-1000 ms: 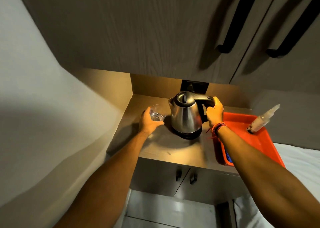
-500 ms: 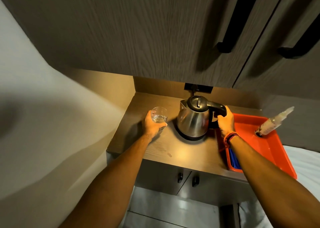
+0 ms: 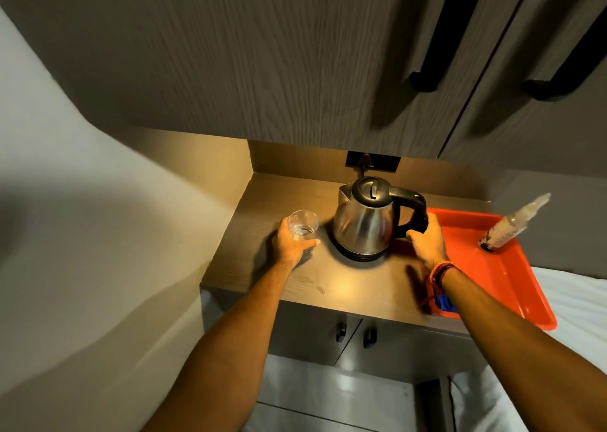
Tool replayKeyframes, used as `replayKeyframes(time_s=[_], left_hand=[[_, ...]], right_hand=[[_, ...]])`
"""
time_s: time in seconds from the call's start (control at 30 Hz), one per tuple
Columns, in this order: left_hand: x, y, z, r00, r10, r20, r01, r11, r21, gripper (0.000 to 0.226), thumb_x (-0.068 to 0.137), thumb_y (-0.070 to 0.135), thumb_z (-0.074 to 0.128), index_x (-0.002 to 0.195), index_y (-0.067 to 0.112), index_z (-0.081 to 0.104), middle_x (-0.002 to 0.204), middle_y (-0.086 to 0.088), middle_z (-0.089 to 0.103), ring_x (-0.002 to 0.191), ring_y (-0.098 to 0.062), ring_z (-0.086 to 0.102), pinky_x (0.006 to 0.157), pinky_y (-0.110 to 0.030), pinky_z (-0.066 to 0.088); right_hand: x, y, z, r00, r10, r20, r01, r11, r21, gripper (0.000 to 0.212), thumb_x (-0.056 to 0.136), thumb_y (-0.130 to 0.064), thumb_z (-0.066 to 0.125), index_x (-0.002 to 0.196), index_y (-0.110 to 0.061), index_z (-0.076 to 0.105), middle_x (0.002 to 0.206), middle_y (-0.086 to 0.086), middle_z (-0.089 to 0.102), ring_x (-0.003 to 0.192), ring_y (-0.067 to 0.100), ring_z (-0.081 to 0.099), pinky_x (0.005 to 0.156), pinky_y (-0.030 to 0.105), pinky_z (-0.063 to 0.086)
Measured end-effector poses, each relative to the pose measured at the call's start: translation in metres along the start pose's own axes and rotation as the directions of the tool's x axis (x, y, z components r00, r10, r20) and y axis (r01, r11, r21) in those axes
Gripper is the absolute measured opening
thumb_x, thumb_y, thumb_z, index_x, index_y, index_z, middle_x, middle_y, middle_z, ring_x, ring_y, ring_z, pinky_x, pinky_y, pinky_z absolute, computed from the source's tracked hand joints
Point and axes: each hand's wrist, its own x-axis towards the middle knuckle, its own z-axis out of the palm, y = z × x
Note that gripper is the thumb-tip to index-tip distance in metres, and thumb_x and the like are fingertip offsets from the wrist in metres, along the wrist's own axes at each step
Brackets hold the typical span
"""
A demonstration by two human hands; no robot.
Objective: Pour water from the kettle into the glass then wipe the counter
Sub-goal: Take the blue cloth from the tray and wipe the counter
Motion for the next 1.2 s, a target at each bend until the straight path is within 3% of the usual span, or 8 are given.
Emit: replayKeyframes(time_s=[0.17,0.27,0.4,0.53,0.7,0.9,1.07,1.2], left_hand=[[-0.006,0.021,-0.004,0.981,0.191,-0.038,-0.176,0.952,0.252,0.112,0.07,0.04,0.092,0.158,0.018,0.028,0.158,-0.01,0.036,0.145,-0.029,0.036,0.116,-0.046,0.042],[-0.021,0.044,0.011,0.865,0.494,-0.092,-0.401,0.788,0.467,0.064,0.087,0.047,0.074,0.138,0.013,0.055,0.137,-0.009,0.055,0.125,-0.026,0.05,0.1,-0.041,0.051],[-0.058,0.082,0.061,0.71,0.696,0.108,-0.681,0.64,0.355,0.017,0.097,0.03,0.061,0.103,0.015,0.067,0.103,-0.006,0.068,0.098,-0.026,0.064,0.079,-0.042,0.056],[-0.094,0.098,0.125,0.627,0.611,0.482,-0.77,0.581,0.265,0.013,0.095,0.023,0.062,0.098,0.012,0.068,0.095,-0.008,0.074,0.092,-0.027,0.07,0.081,-0.041,0.056],[-0.117,0.071,0.191,0.551,0.22,0.805,-0.762,0.526,0.378,0.023,0.098,0.024,0.064,0.108,0.005,0.072,0.111,-0.016,0.075,0.108,-0.033,0.069,0.092,-0.044,0.057],[-0.122,0.053,0.223,0.556,0.103,0.825,-0.803,0.322,0.501,0.019,0.092,0.018,0.065,0.108,0.01,0.071,0.112,-0.016,0.073,0.107,-0.037,0.068,0.086,-0.044,0.059],[-0.114,0.051,0.229,0.577,0.113,0.809,-0.765,0.421,0.487,0.027,0.091,0.016,0.07,0.118,0.011,0.071,0.116,-0.014,0.072,0.108,-0.034,0.069,0.091,-0.045,0.06],[-0.11,0.049,0.222,0.612,0.213,0.762,-0.68,0.634,0.369,0.027,0.093,0.013,0.071,0.12,0.009,0.069,0.116,-0.012,0.073,0.11,-0.028,0.069,0.096,-0.044,0.057]], right_hand=[[-0.013,-0.003,-0.009,0.999,0.011,0.043,-0.011,1.0,0.008,0.063,0.083,-0.001,0.068,0.141,-0.009,0.046,0.131,0.008,0.059,0.118,0.021,0.055,0.097,0.033,0.045],[-0.026,-0.009,-0.02,0.999,0.014,0.032,-0.015,1.0,0.022,0.061,0.084,-0.005,0.071,0.141,-0.006,0.048,0.133,0.007,0.06,0.121,0.023,0.057,0.104,0.037,0.047],[-0.038,-0.006,-0.049,0.997,-0.032,-0.064,0.023,0.99,-0.139,0.035,0.091,-0.002,0.058,0.125,-0.003,0.063,0.127,0.016,0.067,0.118,0.03,0.062,0.098,0.034,0.048],[-0.04,0.005,-0.088,0.99,-0.036,-0.139,-0.005,0.959,-0.283,0.031,0.089,0.003,0.057,0.118,0.004,0.068,0.123,0.02,0.068,0.118,0.034,0.062,0.103,0.037,0.046],[-0.048,0.029,-0.124,0.975,0.202,-0.095,-0.222,0.839,-0.497,0.02,0.088,-0.016,0.064,0.086,0.004,0.063,0.087,0.024,0.063,0.084,0.036,0.06,0.072,0.042,0.044],[-0.052,0.045,-0.129,0.922,0.378,0.077,-0.276,0.784,-0.556,0.018,0.089,-0.016,0.065,0.101,-0.004,0.061,0.096,0.016,0.062,0.084,0.028,0.056,0.071,0.034,0.044],[-0.046,0.048,-0.12,0.914,0.4,0.06,-0.311,0.79,-0.528,0.037,0.087,-0.014,0.067,0.12,0.0,0.059,0.117,0.02,0.066,0.107,0.035,0.065,0.087,0.041,0.054],[-0.041,0.039,-0.123,0.943,0.333,0.014,-0.292,0.844,-0.45,0.019,0.084,-0.024,0.067,0.086,-0.006,0.062,0.083,0.012,0.062,0.081,0.028,0.058,0.065,0.035,0.045]])
